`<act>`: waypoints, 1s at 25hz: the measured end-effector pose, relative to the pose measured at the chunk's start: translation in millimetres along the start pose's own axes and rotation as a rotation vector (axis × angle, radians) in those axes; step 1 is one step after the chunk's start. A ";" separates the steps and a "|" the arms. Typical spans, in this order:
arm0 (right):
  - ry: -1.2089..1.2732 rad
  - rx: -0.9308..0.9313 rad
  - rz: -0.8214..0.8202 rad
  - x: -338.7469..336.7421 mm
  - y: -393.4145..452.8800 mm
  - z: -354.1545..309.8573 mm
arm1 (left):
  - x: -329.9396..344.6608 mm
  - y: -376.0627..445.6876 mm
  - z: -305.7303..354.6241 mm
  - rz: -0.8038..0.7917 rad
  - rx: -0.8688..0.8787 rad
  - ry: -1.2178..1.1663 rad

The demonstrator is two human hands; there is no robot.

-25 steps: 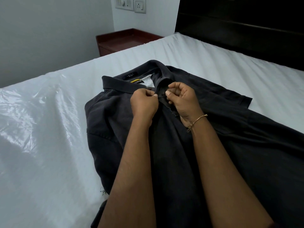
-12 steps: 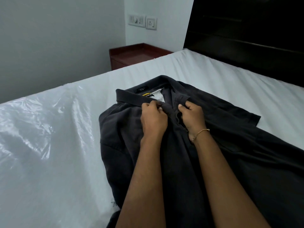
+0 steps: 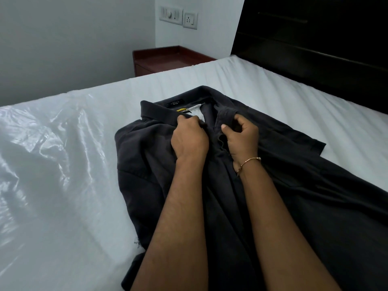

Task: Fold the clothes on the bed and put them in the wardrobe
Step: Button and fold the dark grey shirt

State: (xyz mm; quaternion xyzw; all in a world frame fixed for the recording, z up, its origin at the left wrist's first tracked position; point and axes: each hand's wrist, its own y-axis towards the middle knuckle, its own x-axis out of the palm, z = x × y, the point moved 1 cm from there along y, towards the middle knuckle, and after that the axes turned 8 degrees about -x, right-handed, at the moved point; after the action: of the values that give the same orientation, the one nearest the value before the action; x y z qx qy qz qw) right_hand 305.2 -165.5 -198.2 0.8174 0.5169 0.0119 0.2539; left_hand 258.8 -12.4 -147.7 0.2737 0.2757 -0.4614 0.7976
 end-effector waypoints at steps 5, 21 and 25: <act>0.093 -0.039 -0.038 4.3 -1.2 -11.2 | -7.9 -7.0 6.0 0.105 0.070 -0.115; -0.020 -0.261 -0.127 14.8 -6.0 -20.2 | -32.9 -10.3 13.5 -0.308 -0.145 -0.724; -0.075 -0.355 -0.191 14.4 -6.3 -20.3 | -30.9 -9.1 8.8 -0.329 -0.223 -0.832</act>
State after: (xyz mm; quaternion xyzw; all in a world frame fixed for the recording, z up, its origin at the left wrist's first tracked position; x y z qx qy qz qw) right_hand 300.9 -143.0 -186.7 0.7072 0.5719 0.0482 0.4130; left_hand 239.3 -4.3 -121.8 -0.0696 0.0196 -0.6201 0.7811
